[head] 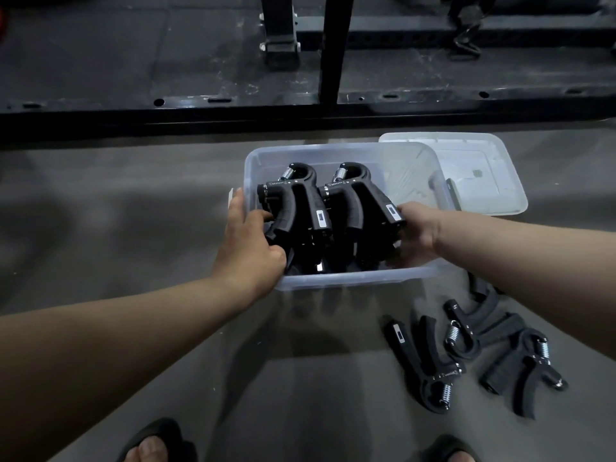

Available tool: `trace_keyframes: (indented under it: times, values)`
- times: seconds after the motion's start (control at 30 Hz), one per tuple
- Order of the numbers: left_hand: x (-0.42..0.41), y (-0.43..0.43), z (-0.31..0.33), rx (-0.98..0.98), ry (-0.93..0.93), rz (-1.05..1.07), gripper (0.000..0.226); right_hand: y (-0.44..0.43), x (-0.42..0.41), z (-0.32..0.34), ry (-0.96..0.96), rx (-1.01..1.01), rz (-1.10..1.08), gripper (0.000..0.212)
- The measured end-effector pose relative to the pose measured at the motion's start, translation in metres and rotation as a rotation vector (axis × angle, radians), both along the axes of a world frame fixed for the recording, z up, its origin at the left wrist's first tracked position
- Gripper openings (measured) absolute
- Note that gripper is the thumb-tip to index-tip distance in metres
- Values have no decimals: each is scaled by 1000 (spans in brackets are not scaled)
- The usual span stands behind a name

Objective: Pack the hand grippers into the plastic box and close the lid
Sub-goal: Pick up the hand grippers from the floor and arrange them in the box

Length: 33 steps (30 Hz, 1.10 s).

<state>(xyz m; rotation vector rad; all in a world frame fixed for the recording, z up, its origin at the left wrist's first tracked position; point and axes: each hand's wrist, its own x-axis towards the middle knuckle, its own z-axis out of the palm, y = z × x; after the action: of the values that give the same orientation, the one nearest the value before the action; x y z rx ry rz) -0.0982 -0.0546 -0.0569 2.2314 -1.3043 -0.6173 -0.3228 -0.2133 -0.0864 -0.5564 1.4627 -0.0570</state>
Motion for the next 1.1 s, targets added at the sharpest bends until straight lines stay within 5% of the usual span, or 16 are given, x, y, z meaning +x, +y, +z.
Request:
trace_keyframes:
  times: [0.47,0.67,0.73,0.9,1.0,1.1]
  values:
    - [-3,0,0,-1,3,34,55,-2,17,-1,-270,-44,262,39]
    - [-1,-2,1,-60,61,50,50,-11,11,8,-23,-164,163,62]
    - [0,-2,1,-106,76,40,50,-17,-1,13,-11,-250,44,62]
    - [-1,-1,5,-128,155,54,69,9,-36,56,-77,-686,134,7]
    - [-3,2,12,-127,206,54,84,26,-62,58,275,-1088,285,20]
    - [-3,4,15,-87,181,23,85,37,-82,55,437,-1256,345,18]
